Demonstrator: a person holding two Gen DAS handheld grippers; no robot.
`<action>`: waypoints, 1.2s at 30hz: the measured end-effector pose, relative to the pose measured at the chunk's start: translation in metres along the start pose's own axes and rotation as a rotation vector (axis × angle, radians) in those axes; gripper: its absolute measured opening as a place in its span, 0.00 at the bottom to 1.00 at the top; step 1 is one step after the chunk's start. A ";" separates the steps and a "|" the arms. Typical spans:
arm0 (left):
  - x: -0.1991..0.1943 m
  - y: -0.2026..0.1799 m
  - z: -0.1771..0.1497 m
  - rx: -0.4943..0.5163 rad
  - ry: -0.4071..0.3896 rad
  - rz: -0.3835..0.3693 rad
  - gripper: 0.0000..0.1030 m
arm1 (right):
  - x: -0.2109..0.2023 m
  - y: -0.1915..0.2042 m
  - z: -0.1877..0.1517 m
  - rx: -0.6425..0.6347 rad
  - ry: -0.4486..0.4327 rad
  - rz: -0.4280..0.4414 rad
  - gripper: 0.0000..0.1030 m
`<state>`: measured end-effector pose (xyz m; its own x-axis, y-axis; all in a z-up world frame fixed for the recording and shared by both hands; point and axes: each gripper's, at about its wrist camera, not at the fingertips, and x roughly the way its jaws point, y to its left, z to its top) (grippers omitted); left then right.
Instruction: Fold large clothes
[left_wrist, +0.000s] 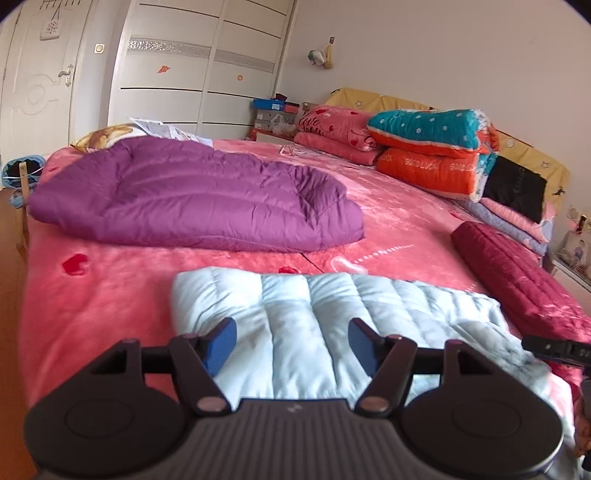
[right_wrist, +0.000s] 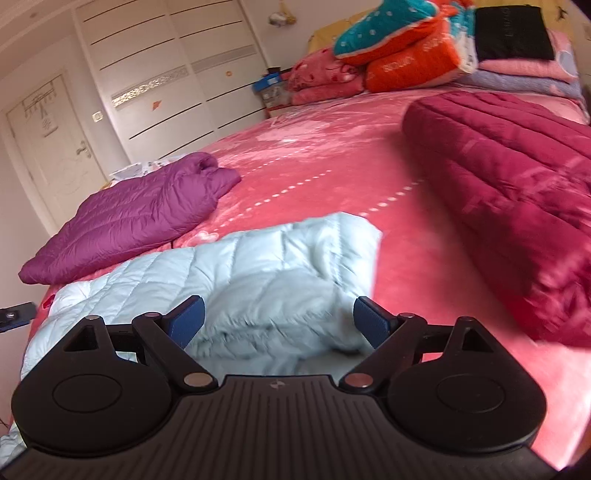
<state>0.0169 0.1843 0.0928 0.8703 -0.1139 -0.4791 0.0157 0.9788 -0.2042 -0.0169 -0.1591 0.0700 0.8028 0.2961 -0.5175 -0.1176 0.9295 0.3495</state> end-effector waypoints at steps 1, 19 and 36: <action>-0.012 0.000 -0.001 -0.002 0.001 -0.005 0.68 | -0.010 -0.002 -0.004 0.000 0.001 -0.016 1.00; -0.116 -0.008 -0.062 -0.123 0.230 -0.067 0.71 | -0.135 -0.038 -0.048 0.242 0.124 -0.096 1.00; -0.121 -0.012 -0.095 -0.108 0.318 -0.034 0.73 | -0.146 -0.031 -0.084 0.233 0.442 -0.035 1.00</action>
<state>-0.1351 0.1699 0.0725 0.6731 -0.2098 -0.7092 -0.0254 0.9518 -0.3057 -0.1797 -0.2125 0.0689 0.4735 0.3770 -0.7960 0.0798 0.8817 0.4651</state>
